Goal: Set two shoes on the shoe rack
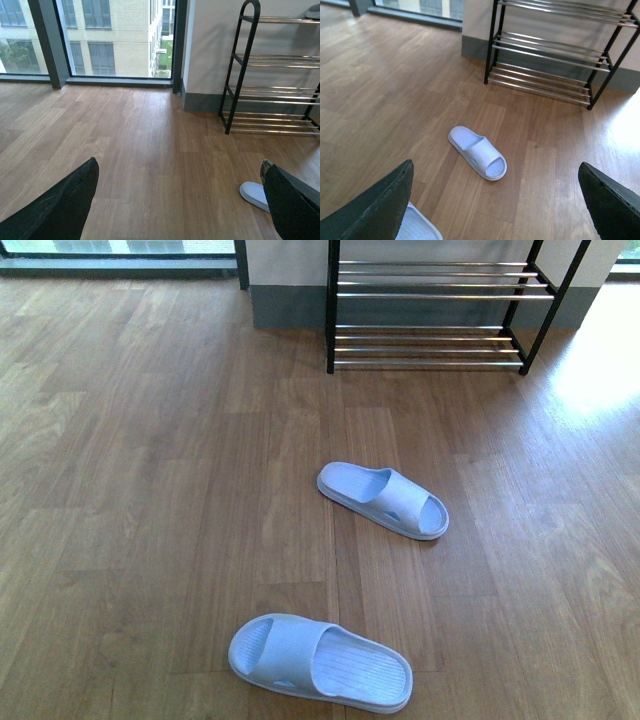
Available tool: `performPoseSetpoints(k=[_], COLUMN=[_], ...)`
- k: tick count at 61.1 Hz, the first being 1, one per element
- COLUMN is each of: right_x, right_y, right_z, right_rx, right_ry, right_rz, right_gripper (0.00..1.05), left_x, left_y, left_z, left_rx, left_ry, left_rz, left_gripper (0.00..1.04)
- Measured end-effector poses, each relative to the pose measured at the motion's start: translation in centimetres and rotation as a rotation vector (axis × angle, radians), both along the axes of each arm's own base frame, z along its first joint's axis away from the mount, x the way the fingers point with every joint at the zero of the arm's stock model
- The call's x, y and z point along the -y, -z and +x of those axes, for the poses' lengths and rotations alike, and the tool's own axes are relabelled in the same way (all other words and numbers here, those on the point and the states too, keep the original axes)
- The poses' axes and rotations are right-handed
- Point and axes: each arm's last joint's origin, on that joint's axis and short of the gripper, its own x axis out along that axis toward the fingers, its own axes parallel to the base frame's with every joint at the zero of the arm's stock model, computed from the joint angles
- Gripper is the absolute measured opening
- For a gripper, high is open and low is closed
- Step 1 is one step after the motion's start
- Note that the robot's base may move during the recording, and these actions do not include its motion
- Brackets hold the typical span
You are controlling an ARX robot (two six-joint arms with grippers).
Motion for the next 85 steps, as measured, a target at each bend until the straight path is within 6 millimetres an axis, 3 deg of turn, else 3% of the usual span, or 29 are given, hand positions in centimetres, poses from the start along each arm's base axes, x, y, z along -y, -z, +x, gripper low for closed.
performPoseSetpoints(k=[6,14,36,40,62,74,85], right_x=[-1.1,-2.9,-6.2,-6.6,-7.3,-8.5,-10.0], right_y=[4.2,10.9,25.3,27.1,31.6,31.6,31.9], right_z=[3.8,6.7,10.5,11.2,14.4,15.9,15.2], right_rx=[-0.143,-0.333,-0.552,-0.580,-0.628,-0.600,-0.685], right_ry=[-0.066,-0.164,-0.371,-0.386,-0.390,-0.423,-0.575], right_rz=[-0.053,-0.120,-0.297,-0.307,-0.320,-0.271,-0.191], right_gripper=[0.95,0.95,0.95,0.95,0.95,0.95,0.95], left_x=[0.0,0.0,0.0,0.0,0.0,0.0,0.0], left_y=[0.0,0.0,0.0,0.0,0.0,0.0,0.0], left_z=[0.0,0.0,0.0,0.0,0.0,0.0,0.0], left_rx=[0.000,0.000,0.000,0.000,0.000,0.000,0.000], left_ry=[0.000,0.000,0.000,0.000,0.000,0.000,0.000], left_rz=[0.000,0.000,0.000,0.000,0.000,0.000,0.000], left_gripper=[0.95,0.95,0.95,0.95,0.95,0.95,0.95])
